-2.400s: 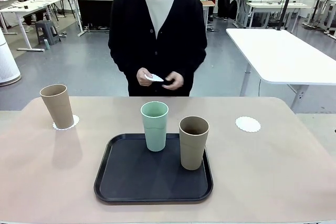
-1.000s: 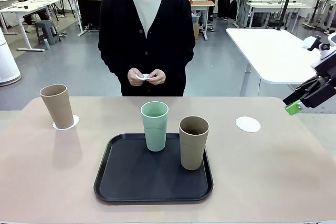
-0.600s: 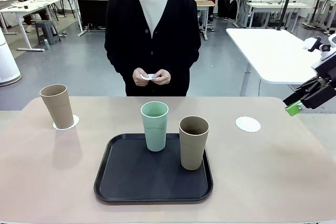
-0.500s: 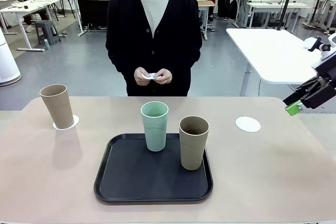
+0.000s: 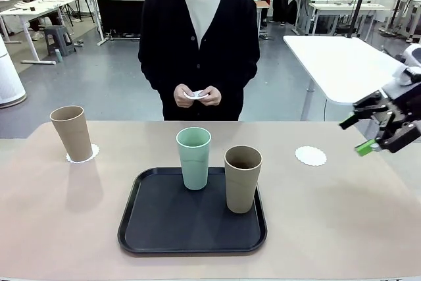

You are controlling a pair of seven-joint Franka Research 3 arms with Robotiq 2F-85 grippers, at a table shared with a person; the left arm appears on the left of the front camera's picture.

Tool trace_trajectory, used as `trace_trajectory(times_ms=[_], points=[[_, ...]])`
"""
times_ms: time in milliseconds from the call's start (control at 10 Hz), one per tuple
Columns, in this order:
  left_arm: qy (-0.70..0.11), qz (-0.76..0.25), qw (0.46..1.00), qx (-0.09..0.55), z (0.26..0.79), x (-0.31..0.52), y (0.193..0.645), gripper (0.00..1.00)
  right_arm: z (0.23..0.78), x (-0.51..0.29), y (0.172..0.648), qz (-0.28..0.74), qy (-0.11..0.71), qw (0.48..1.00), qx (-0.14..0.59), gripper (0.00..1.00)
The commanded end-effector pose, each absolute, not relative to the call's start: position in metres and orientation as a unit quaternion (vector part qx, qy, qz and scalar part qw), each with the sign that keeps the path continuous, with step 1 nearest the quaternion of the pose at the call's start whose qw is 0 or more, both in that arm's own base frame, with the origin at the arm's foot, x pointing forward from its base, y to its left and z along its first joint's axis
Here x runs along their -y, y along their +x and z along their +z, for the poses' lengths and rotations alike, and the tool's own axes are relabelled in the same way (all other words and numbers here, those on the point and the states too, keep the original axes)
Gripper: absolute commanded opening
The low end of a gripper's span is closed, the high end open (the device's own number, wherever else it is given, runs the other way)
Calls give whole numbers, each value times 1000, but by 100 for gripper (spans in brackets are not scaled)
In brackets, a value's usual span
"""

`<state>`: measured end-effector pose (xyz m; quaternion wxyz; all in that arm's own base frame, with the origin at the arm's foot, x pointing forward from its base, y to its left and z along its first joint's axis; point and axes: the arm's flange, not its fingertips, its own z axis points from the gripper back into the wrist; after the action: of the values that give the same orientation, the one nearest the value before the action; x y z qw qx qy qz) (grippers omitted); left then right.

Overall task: Place coasters on the table and set cups on them.
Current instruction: Take one Reusable plastic cup from the Flat Tray and place it on a coaster set by the human.

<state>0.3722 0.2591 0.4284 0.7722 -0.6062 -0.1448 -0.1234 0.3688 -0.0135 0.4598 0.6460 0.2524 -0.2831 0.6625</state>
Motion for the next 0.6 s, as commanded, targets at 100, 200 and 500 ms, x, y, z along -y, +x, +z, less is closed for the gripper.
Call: trace_trajectory(times_ms=[100, 200, 500], points=[[-605, -122, 773, 146, 429, -261, 371, 100, 409, -26, 396, 671, 275, 606, 326, 100], [-605, -122, 773, 146, 429, -261, 371, 100, 399, -37, 404, 664, 266, 618, 325, 100], [-605, -122, 773, 146, 429, -261, 371, 100, 373, -60, 420, 650, 267, 636, 319, 100]])
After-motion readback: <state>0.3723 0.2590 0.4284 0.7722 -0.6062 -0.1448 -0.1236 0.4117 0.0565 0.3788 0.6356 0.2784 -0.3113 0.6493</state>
